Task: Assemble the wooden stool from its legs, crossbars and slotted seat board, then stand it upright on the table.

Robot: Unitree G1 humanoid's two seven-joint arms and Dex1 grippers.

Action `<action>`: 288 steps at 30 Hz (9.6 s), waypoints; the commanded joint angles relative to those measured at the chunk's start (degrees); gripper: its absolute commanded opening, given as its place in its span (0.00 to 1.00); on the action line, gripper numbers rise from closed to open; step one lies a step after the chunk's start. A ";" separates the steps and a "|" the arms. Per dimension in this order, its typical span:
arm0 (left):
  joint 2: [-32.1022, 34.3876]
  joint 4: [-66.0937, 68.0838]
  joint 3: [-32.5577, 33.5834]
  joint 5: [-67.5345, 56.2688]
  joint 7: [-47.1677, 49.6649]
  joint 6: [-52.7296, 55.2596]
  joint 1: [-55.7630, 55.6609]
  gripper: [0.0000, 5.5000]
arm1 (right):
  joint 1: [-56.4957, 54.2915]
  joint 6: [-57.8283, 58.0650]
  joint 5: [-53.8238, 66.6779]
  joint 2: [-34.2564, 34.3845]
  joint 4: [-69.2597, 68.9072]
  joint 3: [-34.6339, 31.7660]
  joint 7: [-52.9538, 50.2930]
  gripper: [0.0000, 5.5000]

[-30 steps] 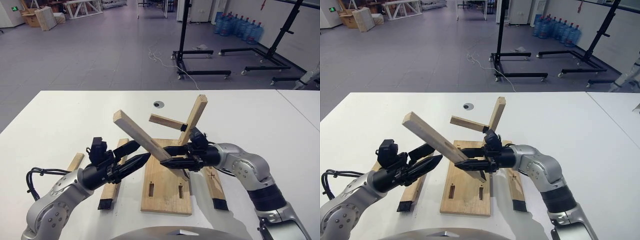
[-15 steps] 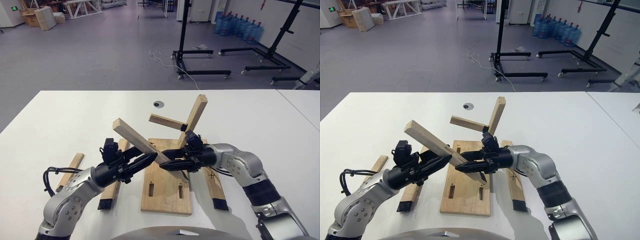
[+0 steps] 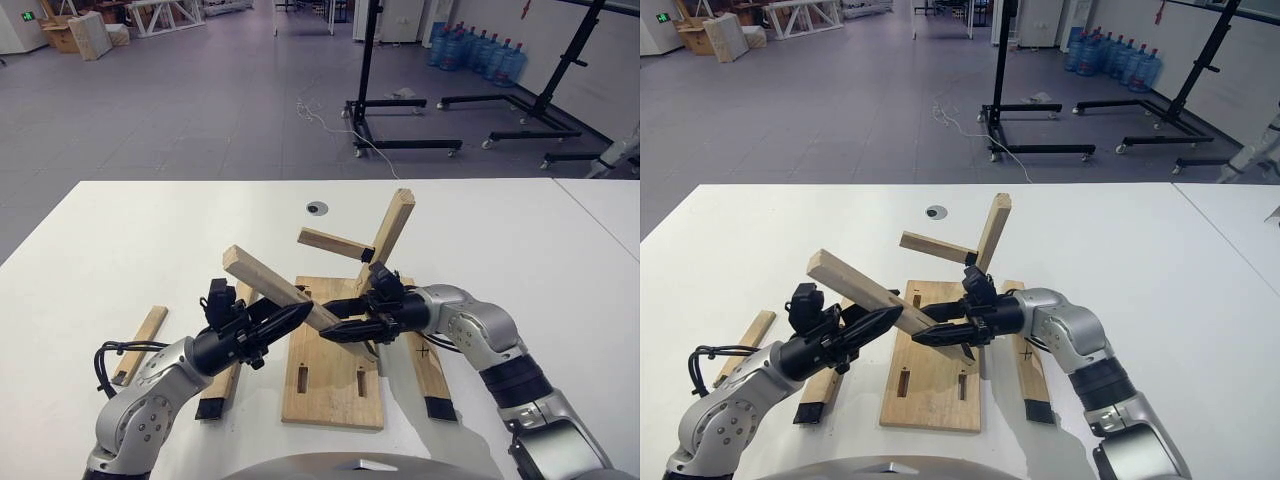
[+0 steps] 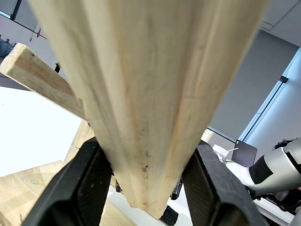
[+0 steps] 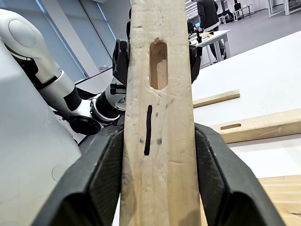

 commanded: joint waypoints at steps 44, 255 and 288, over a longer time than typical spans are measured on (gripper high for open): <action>0.69 -0.76 3.27 -5.40 3.61 4.51 -4.18 0.38 | 0.47 0.63 -0.08 0.66 -0.44 -3.15 -1.33 0.37; 23.81 44.50 -22.44 37.96 -37.24 -0.56 -47.99 0.36 | -18.07 8.67 13.65 -1.61 -26.21 -19.38 -43.35 0.62; 22.61 46.03 -24.38 38.58 -36.15 -1.64 -49.83 0.36 | -6.45 -14.81 -51.58 -7.43 -16.16 21.60 -35.40 0.62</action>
